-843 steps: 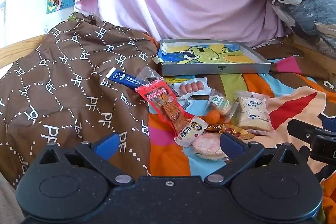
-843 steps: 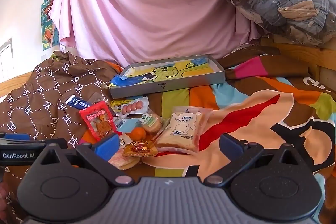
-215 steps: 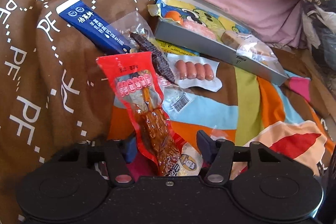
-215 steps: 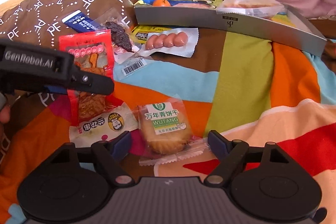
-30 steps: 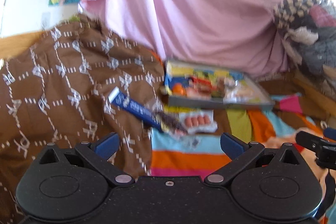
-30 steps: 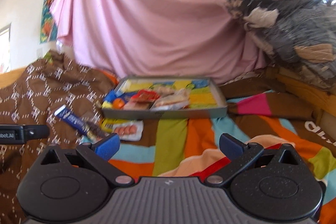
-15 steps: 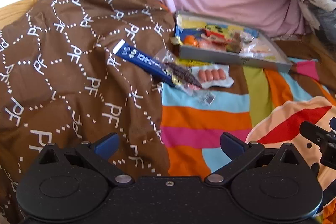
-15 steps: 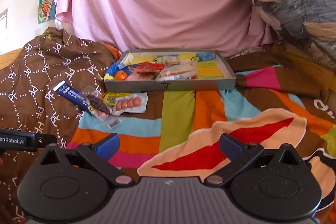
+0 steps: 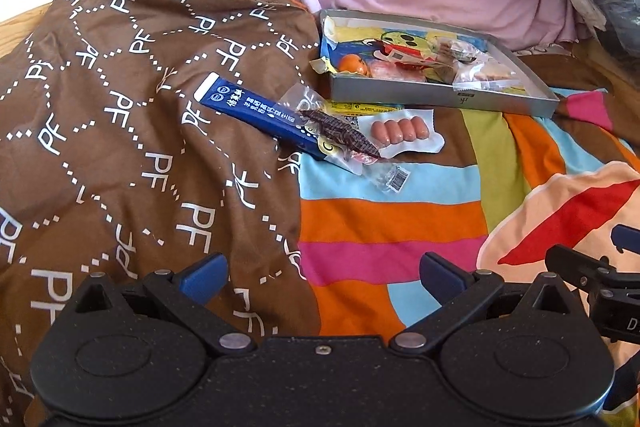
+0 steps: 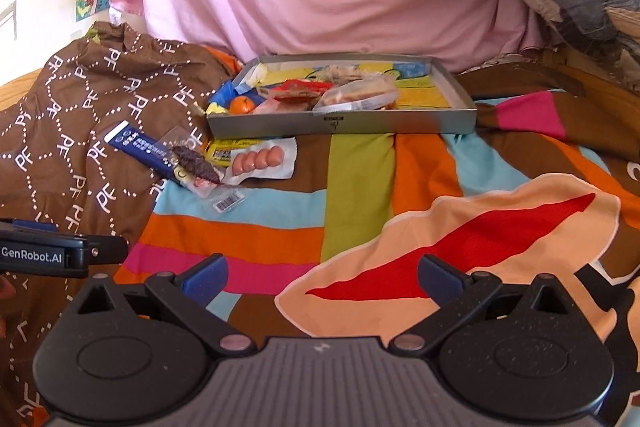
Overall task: Organize snacks
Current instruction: 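Move the left gripper toward the dark jerky pack while the right gripper approaches the sausage pack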
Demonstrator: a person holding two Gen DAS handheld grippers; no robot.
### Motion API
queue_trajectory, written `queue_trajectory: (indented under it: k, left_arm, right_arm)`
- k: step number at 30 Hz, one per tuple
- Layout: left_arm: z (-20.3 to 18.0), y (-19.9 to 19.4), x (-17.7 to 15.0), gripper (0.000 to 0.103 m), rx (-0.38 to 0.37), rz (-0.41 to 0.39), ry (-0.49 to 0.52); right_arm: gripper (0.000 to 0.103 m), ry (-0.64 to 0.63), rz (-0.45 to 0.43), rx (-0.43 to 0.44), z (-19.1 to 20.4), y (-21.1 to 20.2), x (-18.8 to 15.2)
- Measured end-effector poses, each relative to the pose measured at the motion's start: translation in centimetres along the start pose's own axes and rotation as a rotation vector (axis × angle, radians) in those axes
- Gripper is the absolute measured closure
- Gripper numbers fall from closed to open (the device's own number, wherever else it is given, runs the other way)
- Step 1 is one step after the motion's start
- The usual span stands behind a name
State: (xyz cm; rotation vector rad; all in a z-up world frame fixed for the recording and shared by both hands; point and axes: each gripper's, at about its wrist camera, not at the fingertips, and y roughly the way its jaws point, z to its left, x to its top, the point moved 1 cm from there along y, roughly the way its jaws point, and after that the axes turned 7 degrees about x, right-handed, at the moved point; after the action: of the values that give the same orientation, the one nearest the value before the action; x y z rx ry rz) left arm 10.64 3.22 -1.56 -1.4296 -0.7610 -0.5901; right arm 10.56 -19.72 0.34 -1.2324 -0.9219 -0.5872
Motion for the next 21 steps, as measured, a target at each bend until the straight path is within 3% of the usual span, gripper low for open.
queue_trajectory:
  k: [9, 17, 21]
  left_arm:
    - [0.0, 1.4, 0.8, 0.001, -0.036, -0.053, 0.005]
    - [-0.7, 3.0, 1.8, 0.001, -0.077, -0.105, 0.039]
    - [-0.8, 4.6, 2.6, 0.001, -0.044, -0.103, 0.062]
  right_arm:
    - [0.000, -0.054, 0.056, 0.013, -0.4, 1.8, 0.5]
    - [0.000, -0.190, 0.103, 0.033, -1.1, 3.0, 1.7]
    - [0.000, -0.193, 0.141, 0.039, -1.7, 4.0, 2.5]
